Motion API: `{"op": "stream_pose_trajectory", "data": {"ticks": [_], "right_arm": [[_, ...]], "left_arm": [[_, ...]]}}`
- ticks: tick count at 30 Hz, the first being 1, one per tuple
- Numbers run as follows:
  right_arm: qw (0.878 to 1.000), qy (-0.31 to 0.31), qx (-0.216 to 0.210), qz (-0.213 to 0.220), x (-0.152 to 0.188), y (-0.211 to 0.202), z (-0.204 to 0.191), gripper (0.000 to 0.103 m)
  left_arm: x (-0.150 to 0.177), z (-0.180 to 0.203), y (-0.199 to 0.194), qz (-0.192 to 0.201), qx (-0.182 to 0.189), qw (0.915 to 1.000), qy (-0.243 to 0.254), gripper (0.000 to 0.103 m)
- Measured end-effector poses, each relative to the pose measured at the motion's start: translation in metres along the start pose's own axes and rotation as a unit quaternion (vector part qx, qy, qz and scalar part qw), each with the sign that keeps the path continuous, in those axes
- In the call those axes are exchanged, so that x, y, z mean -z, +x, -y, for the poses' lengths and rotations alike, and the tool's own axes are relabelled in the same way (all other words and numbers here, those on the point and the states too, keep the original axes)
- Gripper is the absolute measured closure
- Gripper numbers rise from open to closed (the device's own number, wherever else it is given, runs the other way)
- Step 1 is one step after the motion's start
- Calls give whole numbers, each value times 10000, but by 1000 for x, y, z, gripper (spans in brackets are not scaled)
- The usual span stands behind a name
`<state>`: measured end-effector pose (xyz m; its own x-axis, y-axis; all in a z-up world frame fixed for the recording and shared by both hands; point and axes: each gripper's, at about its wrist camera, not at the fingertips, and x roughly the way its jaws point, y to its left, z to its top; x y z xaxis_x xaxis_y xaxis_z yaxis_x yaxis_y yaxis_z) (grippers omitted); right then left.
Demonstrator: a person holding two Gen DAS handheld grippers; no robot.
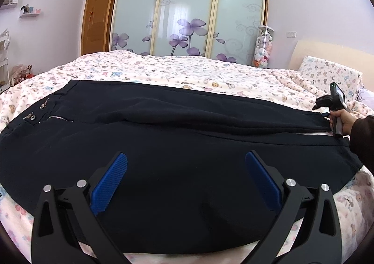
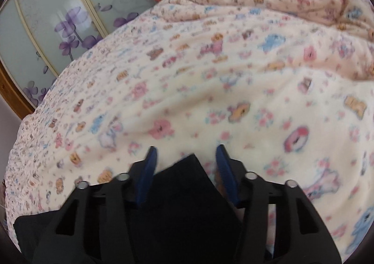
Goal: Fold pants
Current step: 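Move the right tool to the trouser leg hems and grasp them, then lift the hems with the right gripper and carry them toward the waistband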
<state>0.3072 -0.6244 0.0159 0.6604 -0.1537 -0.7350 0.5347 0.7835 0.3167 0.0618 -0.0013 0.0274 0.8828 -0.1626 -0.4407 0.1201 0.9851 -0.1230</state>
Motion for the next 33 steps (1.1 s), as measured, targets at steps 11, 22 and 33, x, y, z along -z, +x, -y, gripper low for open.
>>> {"op": "stream_pose_trajectory", "data": {"ticks": [11, 22, 33], "right_arm": [[9916, 25, -1041, 764, 18, -87, 7, 91], [9764, 256, -1876, 1038, 148, -223, 60, 95], [9943, 269, -994, 261, 208, -239, 62, 67]], "left_arm": [[2, -6, 2, -88, 28, 9998, -171, 2], [1, -13, -3, -72, 73, 9989, -460, 2], [0, -18, -2, -132, 138, 9978, -641, 2]]}}
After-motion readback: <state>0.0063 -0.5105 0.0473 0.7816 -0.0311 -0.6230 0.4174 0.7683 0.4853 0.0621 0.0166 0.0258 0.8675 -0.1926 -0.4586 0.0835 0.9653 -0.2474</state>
